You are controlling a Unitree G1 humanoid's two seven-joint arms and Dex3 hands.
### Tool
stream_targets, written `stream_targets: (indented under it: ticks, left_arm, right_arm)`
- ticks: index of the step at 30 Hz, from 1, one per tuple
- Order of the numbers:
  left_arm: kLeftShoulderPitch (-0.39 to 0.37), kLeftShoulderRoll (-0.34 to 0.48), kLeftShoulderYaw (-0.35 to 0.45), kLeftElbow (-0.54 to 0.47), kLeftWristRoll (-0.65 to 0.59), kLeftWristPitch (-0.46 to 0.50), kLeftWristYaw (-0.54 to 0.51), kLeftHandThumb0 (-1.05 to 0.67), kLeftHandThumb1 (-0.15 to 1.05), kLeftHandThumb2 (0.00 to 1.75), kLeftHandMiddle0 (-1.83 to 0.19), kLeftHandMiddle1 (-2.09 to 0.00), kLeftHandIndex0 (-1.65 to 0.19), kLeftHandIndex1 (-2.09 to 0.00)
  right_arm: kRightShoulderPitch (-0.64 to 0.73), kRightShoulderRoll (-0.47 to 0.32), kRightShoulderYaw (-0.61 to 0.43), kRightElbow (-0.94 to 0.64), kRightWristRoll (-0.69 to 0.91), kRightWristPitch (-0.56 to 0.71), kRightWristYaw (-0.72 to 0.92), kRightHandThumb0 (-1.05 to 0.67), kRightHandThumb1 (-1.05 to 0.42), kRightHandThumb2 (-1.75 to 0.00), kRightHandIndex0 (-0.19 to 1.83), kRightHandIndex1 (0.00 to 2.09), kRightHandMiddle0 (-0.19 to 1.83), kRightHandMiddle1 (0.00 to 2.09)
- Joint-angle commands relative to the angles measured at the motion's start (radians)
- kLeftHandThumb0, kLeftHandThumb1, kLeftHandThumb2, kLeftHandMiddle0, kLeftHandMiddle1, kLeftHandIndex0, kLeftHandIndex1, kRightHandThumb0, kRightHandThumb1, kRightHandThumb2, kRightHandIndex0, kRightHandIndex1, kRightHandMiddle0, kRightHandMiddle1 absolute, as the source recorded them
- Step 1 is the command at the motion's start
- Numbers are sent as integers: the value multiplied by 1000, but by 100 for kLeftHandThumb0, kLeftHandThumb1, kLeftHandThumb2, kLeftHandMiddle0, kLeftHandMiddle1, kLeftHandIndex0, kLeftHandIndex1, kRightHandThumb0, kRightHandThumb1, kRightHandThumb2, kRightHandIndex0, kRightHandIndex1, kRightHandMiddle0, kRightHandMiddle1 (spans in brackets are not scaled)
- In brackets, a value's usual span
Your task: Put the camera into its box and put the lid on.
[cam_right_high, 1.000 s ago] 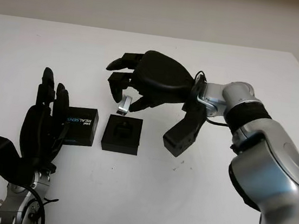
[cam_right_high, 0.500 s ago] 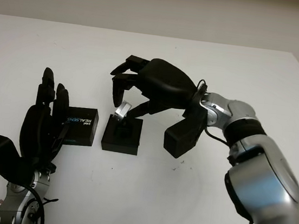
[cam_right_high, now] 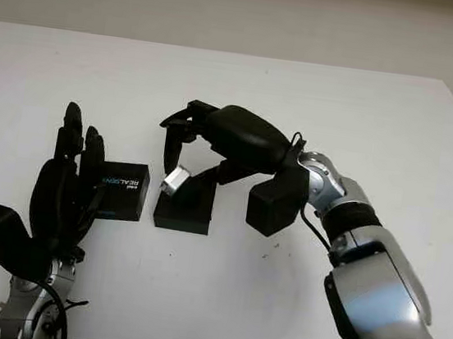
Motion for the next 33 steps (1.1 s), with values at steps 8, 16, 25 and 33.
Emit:
stream_targets:
  ticks: [8,16,25,33]
  left_arm:
    - [14,-4,0,-10,-3,0,1,-65,105,44,19,-4,19,-4]
    - [17,-5,0,-13,-8,0,0,-66,105,43,19,-3,19,-4]
    - [18,0,-1,-13,-2,-1,-4,-66,105,44,19,-4,19,-4]
    - [18,-3,-1,-17,0,3,-1,-66,105,44,19,-4,18,-4]
  right_arm:
    - [13,11,-18,-10,-40,-20,-43,-34,-97,-5,9,83,45,146]
    - [9,8,-10,-1,-102,-25,-97,-32,-97,-5,8,85,46,147]
    - [-1,5,-5,5,-137,-19,-119,-32,-96,-5,7,87,47,147]
    - [-6,-1,-6,7,-138,-19,-113,-31,-96,-5,6,87,47,146]
